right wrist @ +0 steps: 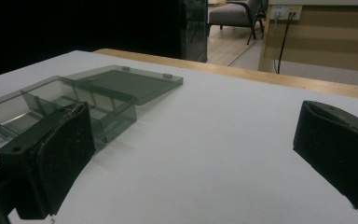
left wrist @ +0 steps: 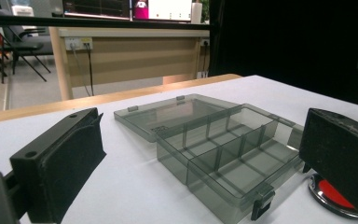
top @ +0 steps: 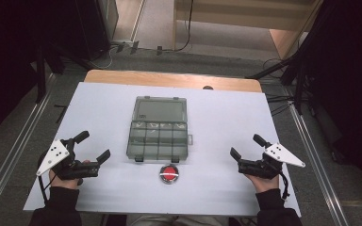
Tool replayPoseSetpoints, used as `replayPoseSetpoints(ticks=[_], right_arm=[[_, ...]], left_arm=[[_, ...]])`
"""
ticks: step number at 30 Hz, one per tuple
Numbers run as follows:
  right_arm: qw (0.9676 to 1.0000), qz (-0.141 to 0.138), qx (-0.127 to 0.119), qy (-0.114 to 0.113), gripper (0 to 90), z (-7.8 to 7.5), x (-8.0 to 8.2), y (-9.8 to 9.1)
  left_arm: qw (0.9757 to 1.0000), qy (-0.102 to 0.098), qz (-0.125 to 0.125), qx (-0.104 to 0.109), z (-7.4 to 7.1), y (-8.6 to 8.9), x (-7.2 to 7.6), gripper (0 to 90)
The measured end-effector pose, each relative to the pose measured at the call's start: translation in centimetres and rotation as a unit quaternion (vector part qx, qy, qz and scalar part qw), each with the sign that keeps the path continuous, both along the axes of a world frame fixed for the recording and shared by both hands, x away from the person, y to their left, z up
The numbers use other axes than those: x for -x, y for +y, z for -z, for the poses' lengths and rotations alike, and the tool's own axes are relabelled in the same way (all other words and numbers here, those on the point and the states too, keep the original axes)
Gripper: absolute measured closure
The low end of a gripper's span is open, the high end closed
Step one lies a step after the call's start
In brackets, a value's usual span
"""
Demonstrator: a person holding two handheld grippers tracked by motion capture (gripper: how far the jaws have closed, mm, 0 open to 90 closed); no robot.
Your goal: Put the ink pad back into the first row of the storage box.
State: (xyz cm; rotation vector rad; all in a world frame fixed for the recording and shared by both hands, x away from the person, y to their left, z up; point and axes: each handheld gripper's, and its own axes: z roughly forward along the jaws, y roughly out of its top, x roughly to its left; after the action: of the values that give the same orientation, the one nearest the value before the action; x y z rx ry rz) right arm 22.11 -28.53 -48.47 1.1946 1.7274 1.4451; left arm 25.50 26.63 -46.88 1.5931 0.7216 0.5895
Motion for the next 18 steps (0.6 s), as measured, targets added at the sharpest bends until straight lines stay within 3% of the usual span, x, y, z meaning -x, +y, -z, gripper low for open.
replayPoseSetpoints(ticks=[9, 18], right_arm=[[0.9997, 0.0, -0.022, 0.005, 0.0, -0.13, 0.48, -0.57], [0.9998, -0.009, -0.015, 0.008, 0.0, -0.12, 0.53, -0.3]], left_arm=[[1.0, -0.001, -0.002, -0.006, 0.02, -0.04, 0.02, 0.0], [1.0, 0.002, 0.004, -0.006, 0.06, -0.12, -0.01, 0.0]])
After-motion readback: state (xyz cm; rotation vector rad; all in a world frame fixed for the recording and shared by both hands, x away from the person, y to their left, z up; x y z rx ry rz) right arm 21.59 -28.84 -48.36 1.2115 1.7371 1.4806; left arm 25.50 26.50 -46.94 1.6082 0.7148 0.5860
